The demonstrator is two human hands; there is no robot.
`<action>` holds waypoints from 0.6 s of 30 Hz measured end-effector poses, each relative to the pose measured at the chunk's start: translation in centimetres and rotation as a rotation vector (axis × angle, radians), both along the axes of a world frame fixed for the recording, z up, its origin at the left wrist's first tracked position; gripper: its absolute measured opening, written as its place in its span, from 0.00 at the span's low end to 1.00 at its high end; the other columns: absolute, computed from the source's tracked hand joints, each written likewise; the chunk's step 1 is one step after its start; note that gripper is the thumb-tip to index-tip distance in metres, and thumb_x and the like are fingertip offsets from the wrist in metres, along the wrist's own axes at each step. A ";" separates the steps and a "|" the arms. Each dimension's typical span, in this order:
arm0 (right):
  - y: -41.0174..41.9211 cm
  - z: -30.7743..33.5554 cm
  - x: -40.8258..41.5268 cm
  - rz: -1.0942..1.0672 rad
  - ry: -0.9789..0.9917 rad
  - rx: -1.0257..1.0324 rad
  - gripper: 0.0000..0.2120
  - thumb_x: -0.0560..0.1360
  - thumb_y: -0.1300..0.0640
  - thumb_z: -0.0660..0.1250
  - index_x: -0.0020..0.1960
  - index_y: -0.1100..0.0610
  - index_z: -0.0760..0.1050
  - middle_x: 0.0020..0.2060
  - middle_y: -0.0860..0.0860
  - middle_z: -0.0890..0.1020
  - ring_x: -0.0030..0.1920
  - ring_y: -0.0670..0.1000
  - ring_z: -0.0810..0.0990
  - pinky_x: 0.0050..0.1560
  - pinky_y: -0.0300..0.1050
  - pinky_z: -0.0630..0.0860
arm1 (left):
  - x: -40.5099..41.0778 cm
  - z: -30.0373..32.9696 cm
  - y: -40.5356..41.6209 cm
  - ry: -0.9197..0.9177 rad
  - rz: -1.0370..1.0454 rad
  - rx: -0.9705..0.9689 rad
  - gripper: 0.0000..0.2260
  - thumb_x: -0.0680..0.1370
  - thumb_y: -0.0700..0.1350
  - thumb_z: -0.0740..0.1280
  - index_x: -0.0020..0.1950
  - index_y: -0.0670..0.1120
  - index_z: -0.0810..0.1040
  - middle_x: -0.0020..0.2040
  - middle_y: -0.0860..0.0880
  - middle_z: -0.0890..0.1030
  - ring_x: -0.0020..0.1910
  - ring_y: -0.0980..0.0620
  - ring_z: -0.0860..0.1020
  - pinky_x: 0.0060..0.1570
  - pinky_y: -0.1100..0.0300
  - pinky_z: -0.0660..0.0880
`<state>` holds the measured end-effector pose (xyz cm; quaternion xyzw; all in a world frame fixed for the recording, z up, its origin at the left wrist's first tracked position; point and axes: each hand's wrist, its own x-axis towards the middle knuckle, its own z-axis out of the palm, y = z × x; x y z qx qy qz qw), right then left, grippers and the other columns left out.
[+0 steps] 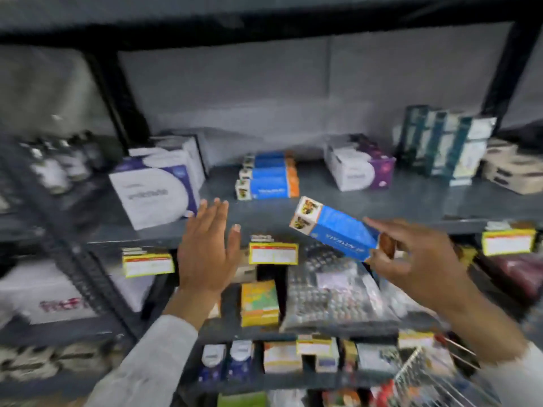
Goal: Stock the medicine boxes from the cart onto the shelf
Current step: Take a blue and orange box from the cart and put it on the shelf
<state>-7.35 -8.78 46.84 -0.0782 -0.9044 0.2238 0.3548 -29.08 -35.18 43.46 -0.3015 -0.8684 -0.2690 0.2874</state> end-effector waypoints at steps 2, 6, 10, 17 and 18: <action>-0.9 1.3 -4.5 0.050 -0.030 0.029 0.25 0.65 0.55 0.70 0.62 0.53 0.83 0.32 0.42 0.77 0.38 0.45 0.75 0.46 0.38 0.74 | -2.2 0.0 -1.3 -0.073 0.042 -0.051 0.25 0.83 0.54 0.55 0.75 0.41 0.73 0.74 0.39 0.75 0.76 0.39 0.70 0.77 0.43 0.64; -1.7 2.8 -12.1 0.097 -0.096 0.042 0.24 0.65 0.57 0.70 0.62 0.52 0.84 0.29 0.40 0.74 0.36 0.44 0.75 0.40 0.31 0.70 | -4.2 -1.4 -1.7 -0.052 0.016 -0.164 0.27 0.84 0.55 0.51 0.70 0.40 0.77 0.70 0.39 0.79 0.71 0.39 0.76 0.73 0.42 0.69; -1.8 2.8 -16.5 0.102 -0.250 0.046 0.24 0.70 0.57 0.69 0.65 0.50 0.81 0.29 0.41 0.73 0.33 0.43 0.72 0.41 0.30 0.71 | -4.5 -2.1 -1.6 -0.022 0.038 -0.158 0.25 0.85 0.54 0.52 0.71 0.42 0.77 0.72 0.42 0.78 0.73 0.44 0.75 0.76 0.45 0.66; -1.4 1.9 -16.6 0.160 -0.360 -0.004 0.24 0.76 0.54 0.67 0.72 0.49 0.75 0.56 0.43 0.81 0.42 0.39 0.78 0.42 0.26 0.68 | -4.8 -2.7 -1.3 -0.041 0.053 -0.124 0.24 0.85 0.55 0.52 0.72 0.44 0.77 0.72 0.44 0.78 0.74 0.46 0.73 0.77 0.48 0.64; -1.5 1.7 -16.1 0.174 -0.352 0.021 0.24 0.77 0.54 0.67 0.73 0.49 0.74 0.61 0.44 0.80 0.46 0.38 0.78 0.47 0.25 0.67 | -4.8 -2.6 -1.2 -0.050 0.048 -0.104 0.24 0.85 0.55 0.53 0.71 0.44 0.77 0.72 0.44 0.78 0.74 0.46 0.74 0.77 0.48 0.64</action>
